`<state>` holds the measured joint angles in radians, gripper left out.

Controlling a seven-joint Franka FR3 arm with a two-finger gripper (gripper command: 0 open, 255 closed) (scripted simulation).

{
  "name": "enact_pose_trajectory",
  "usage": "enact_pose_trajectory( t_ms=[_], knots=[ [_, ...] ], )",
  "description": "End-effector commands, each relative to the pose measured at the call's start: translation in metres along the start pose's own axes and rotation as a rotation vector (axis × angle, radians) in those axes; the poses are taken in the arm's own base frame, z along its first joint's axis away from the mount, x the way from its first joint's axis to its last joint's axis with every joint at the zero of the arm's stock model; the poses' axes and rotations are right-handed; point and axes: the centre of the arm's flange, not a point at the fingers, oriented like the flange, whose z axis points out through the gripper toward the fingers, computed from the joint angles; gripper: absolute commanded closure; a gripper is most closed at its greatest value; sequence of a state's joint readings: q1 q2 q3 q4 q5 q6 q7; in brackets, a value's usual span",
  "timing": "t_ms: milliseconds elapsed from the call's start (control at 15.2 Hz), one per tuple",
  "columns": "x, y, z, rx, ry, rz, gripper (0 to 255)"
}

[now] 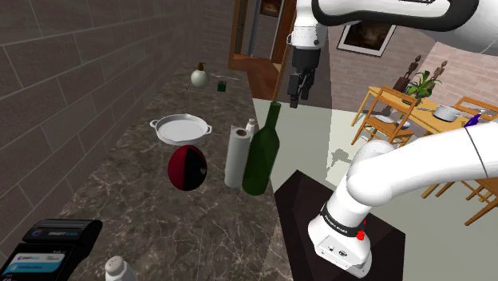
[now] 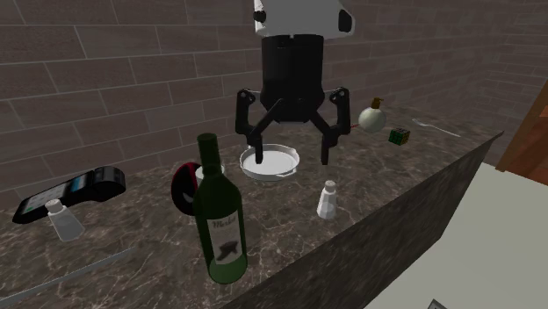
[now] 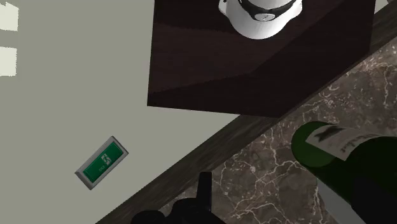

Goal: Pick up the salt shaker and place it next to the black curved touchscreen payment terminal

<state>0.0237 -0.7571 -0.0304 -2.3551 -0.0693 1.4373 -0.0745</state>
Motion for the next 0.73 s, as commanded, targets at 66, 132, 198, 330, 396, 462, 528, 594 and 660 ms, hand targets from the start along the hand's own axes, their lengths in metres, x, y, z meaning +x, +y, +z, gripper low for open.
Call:
enact_pose_trajectory(
  t_ms=[66, 132, 198, 330, 396, 462, 528, 594, 660],
  knots=[
    [0.008, 0.007, 0.007, 0.004, 0.008, -0.008, 0],
    [0.017, 0.013, 0.014, 0.009, 0.016, -0.017, 0],
    [0.026, 0.02, 0.02, 0.013, 0.023, -0.025, 0],
    [0.043, 0.032, 0.034, 0.022, 0.039, -0.042, 0],
    [0.052, 0.038, 0.04, 0.026, 0.047, -0.051, 0],
    [0.061, 0.044, 0.047, 0.03, 0.055, -0.059, 0],
    [0.07, 0.05, 0.053, 0.035, 0.062, -0.068, 0],
    [0.079, 0.056, 0.06, 0.039, 0.07, -0.076, 0],
    [0.089, 0.062, 0.066, 0.043, 0.078, -0.085, 0]
  ],
)
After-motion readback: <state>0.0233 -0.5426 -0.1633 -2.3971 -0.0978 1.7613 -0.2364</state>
